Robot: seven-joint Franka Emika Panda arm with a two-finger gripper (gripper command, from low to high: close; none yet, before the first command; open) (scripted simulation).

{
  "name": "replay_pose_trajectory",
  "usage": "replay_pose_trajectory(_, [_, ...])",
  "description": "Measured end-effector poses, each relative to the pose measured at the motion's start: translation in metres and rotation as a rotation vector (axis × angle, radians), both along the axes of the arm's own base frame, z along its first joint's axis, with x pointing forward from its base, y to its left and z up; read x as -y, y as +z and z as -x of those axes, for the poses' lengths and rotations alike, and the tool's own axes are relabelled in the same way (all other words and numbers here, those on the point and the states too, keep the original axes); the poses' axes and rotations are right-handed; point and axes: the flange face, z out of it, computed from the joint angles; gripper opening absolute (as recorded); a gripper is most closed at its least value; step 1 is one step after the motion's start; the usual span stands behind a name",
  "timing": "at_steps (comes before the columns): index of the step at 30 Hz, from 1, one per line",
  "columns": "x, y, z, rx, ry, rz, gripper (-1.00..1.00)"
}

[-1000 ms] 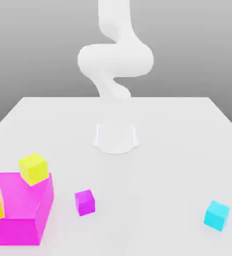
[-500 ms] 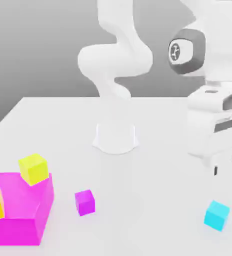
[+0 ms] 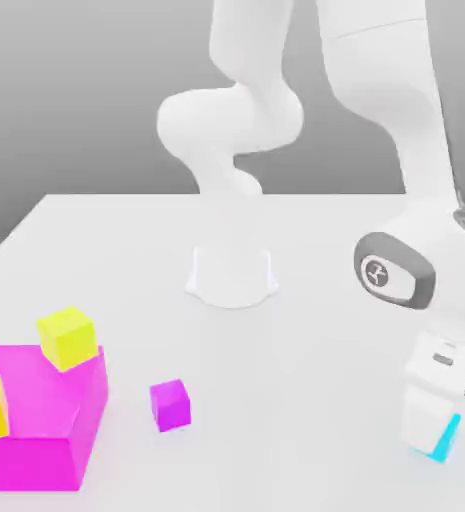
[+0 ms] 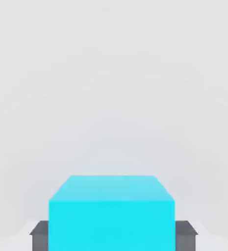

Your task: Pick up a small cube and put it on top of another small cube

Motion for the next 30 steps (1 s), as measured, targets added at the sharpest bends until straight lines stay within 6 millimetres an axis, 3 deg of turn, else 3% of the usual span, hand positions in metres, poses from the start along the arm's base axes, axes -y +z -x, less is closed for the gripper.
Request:
replay_pose_trajectory(2, [0.0, -0.003, 0.0, 0.0, 0.001, 0.0, -1.0])
replay_pose_trajectory(7, [0.003, 0.05, -0.002, 0.0, -0.007, 0.001, -1.0])
replay_pose_trajectory(8, [0.018, 0.058, -0.014, 0.002, -0.061, 0.008, -1.0])
replay_pose_trajectory(13, [0.137, 0.089, -0.084, 0.009, -0.429, 0.036, -1.0])
replay_pose_trajectory(18, [0.259, 0.12, -0.113, 0.009, -0.764, 0.043, -1.0])
replay_pose_trajectory(22, [0.361, 0.146, -0.111, 0.005, -1.033, 0.036, -1.0])
replay_pose_trajectory(26, [0.492, 0.174, -0.076, 0.001, -1.371, 0.012, -1.0])
replay_pose_trajectory(27, [0.522, 0.171, -0.067, -0.001, -1.457, 0.004, -1.0])
replay_pose_trajectory(29, [0.542, 0.146, -0.061, -0.002, -1.521, -0.003, -1.0])
replay_pose_trajectory(30, [0.545, 0.138, -0.06, -0.002, -1.531, -0.003, 1.0])
